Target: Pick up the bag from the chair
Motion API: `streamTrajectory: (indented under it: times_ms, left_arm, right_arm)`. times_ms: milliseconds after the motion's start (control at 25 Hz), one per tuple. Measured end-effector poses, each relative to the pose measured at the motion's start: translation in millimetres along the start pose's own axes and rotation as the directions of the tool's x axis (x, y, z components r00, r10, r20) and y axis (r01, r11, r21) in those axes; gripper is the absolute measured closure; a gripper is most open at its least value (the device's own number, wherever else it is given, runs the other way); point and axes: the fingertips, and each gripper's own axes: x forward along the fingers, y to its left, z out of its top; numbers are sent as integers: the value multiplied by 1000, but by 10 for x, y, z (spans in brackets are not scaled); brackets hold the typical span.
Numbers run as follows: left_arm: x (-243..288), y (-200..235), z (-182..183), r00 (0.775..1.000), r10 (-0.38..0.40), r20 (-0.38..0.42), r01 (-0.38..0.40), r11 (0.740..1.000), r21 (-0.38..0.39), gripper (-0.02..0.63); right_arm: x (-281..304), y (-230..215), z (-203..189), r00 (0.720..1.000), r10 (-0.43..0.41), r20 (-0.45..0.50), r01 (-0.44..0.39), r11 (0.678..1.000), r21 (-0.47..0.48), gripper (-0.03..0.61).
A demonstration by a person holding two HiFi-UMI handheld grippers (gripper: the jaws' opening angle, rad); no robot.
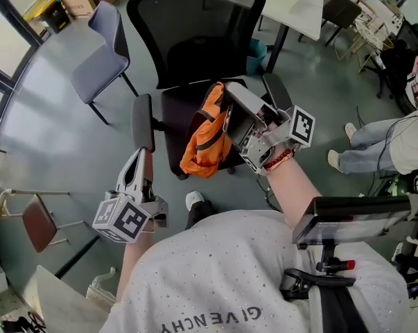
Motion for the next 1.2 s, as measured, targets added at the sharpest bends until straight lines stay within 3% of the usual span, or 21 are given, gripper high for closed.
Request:
streamTrajectory:
  times_ms: [480, 880, 1200]
  left_arm:
    - [-236, -982, -354, 999, 5, 44, -8, 997, 72, 612]
    - [-553, -1857, -1046, 1000, 6, 7, -6, 996, 92, 612]
    - [-762, -2044, -1388, 999, 43, 4, -43, 996, 73, 612]
  right_arm:
    - [-842, 985, 18, 987, 155, -51, -158, 986, -59, 571]
    - [-1888, 1291, 60, 991, 106, -77, -113, 990, -86, 571]
    - [-2404, 1249, -47, 991, 90, -101, -96, 994, -55, 571]
